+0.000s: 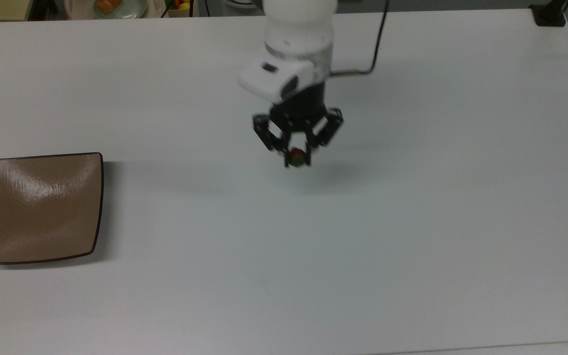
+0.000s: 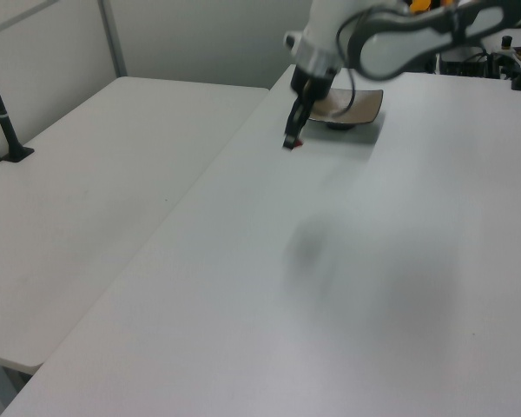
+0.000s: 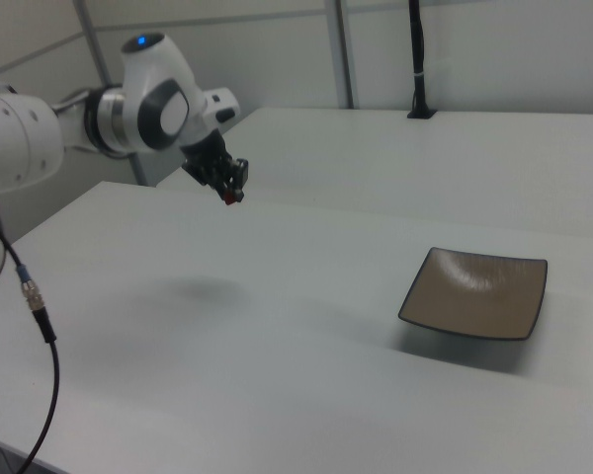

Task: Strawberries on a ceramic plate
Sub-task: 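Lift the strawberry and carry it toward the brown plate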

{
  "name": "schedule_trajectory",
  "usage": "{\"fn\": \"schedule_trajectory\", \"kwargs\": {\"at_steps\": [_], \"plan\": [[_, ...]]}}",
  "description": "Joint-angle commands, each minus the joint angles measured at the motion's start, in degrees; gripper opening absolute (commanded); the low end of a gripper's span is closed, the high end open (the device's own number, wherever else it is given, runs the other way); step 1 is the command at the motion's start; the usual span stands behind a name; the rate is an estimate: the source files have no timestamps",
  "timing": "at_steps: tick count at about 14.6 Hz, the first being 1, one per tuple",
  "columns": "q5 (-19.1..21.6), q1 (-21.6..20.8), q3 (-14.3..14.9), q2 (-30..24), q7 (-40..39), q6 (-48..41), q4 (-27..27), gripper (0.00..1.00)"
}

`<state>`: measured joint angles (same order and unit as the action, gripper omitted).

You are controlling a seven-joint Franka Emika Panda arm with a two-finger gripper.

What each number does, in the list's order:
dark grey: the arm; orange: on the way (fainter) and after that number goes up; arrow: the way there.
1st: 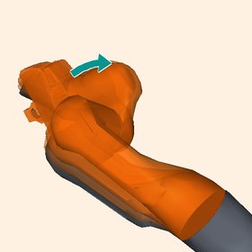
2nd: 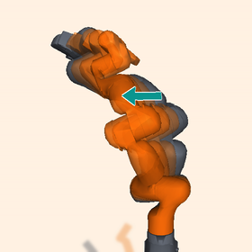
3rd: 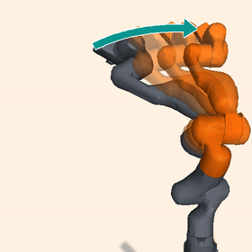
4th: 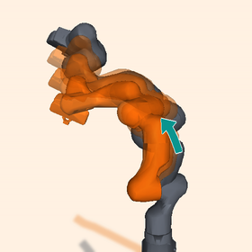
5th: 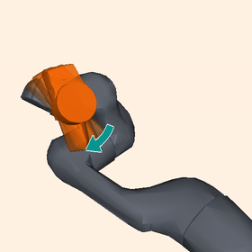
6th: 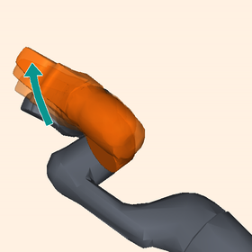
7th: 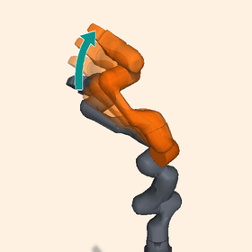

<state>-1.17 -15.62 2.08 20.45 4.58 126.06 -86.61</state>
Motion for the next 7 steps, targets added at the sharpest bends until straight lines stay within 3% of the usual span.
{"fn": "schedule_trajectory", "kwargs": {"at_steps": [1,4,7], "plan": [[1.3,2.3,0.5,-6.9,-4.3,-8.6,-2.6,0.12],[2.3,4.8,0.6,-9.8,-11.4,-17.1,-2.2,0.12],[3.4,9.8,0.5,-11.7,-19.7,-22.8,-2.1,0.12]]}}
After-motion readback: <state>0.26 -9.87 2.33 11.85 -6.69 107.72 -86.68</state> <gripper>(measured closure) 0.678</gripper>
